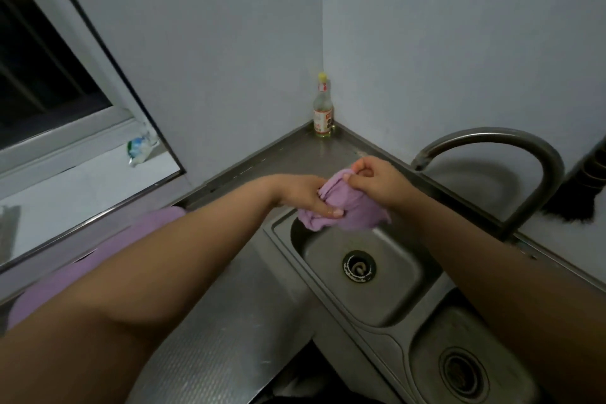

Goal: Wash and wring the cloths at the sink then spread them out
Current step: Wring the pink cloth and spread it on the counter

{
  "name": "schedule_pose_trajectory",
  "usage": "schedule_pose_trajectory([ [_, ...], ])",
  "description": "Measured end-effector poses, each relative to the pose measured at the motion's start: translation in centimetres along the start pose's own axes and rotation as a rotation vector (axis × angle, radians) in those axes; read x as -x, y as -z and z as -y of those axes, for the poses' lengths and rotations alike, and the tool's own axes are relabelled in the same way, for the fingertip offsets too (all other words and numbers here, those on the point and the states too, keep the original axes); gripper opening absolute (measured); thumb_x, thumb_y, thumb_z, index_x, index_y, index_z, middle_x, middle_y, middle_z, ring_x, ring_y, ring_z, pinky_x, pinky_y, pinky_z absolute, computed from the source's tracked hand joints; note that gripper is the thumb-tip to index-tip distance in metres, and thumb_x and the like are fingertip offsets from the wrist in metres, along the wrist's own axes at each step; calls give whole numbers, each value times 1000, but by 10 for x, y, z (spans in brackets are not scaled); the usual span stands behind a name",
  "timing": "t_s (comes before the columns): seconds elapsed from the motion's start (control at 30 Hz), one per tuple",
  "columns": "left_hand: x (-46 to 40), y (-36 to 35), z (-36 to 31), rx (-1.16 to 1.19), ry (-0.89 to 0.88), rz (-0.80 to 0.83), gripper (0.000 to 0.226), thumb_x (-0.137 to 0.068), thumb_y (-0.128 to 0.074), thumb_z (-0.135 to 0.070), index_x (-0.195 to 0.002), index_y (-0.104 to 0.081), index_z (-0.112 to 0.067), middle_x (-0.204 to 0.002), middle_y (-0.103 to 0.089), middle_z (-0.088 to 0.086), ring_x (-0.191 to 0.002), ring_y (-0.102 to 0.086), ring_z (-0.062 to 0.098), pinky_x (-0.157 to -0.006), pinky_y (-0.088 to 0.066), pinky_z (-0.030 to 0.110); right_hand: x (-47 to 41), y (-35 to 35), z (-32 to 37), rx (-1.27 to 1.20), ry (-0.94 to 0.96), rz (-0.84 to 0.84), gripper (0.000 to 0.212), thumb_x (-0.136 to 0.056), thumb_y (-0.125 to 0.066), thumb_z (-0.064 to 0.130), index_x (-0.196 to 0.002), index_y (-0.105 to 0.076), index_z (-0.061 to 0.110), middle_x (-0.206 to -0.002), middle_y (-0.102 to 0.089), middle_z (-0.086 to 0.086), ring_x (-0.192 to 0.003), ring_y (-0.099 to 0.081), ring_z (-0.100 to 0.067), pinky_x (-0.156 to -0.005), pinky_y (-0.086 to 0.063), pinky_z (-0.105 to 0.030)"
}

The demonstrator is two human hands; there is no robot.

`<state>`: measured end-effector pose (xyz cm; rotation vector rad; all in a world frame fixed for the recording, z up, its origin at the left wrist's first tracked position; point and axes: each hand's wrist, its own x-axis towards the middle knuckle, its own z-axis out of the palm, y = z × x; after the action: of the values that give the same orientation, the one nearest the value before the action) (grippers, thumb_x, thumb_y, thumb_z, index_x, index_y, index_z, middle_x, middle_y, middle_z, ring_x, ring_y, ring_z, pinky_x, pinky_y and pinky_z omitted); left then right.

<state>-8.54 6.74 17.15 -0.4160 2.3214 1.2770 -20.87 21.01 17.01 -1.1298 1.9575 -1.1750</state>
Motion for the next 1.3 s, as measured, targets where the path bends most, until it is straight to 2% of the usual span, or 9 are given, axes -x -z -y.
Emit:
schedule_pose_trajectory([
  [0.1, 26, 11, 18, 185, -18, -326, 23, -94, -60, -35, -105, -69, -17, -97, -70, -3, -93, -60, 12, -84, -45, 27, -9, -15, 24, -103, 76, -8, 10, -93, -57, 15, -86, -51, 14, -69, -50, 4, -57, -51, -2, -49, -42, -11],
  [0.37, 112, 38, 65, 554, -163, -819, 20, -98, -50, -8, -89, -67, -11, -79, -62, 6, -70, -52, 13, -64, -41, 26, -47, -73, 93, 243, 95, 259, 39, -93, -52, 46, -67, -61, 18, -66, -58, 5, -62, -48, -5, -62, -39, -24],
  [0.6, 191, 65, 99, 446, -176, -837, 19, -100, -47, -11, -100, -65, -14, -94, -66, 3, -86, -58, 13, -83, -48, 26, -71, -132, 145, 100, 259, 409, 6, -88, -63, 6, -84, -60, 9, -79, -58, -5, -75, -52, -13, -71, -41, -27],
  [0.7, 217, 76, 111, 445, -156, -838, 19, -98, -49, -20, -98, -68, -17, -100, -70, 7, -94, -62, 18, -92, -48, 34, -79, -158, 165, 11, 297, 368, 6, -88, -66, 9, -90, -60, 10, -78, -57, -13, -71, -50, -17, -64, -39, -28],
  [0.83, 245, 80, 139, 252, -37, -963, 32, -87, -60, -43, -80, -63, -12, -76, -60, 5, -72, -51, 14, -68, -42, 32, -86, -184, 193, 231, 483, 281, 23, -96, -54, 21, -85, -65, 3, -75, -59, -9, -70, -48, -9, -64, -40, -25],
  [0.93, 254, 69, 169, 204, 45, -958, 32, -91, -64, -40, -85, -64, -9, -80, -62, 9, -73, -55, 15, -70, -48, 35, -83, -202, 210, 173, 573, 224, 36, -99, -50, 19, -63, -51, 14, -60, -44, 4, -54, -36, 1, -53, -31, -14],
  [1.1, 265, 35, 226, 362, 126, -908, 41, -88, -67, -41, -86, -61, -1, -79, -58, 5, -73, -56, 15, -72, -52, 33, -88, -226, 211, -234, 353, 200, 42, -96, -52, 20, -54, -48, 19, -44, -46, 17, -43, -40, 5, -43, -32, -11],
  [1.2, 277, 22, 255, 274, 230, -951, 40, -85, -69, -46, -68, -48, -17, -65, -48, -3, -62, -45, 12, -62, -39, 29, -95, -232, 202, -333, 295, 178, 42, -95, -53, 21, -54, -63, 21, -53, -57, 18, -54, -49, 3, -55, -40, -15],
  [1.3, 292, 16, 275, 266, 326, -947, 40, -84, -70, -46, -69, -51, -15, -68, -55, 2, -63, -59, 19, -59, -47, 29, -99, -237, 196, -356, 299, 175, 46, -96, -52, 24, -51, -63, 27, -54, -55, 18, -55, -47, 1, -56, -37, -19],
])
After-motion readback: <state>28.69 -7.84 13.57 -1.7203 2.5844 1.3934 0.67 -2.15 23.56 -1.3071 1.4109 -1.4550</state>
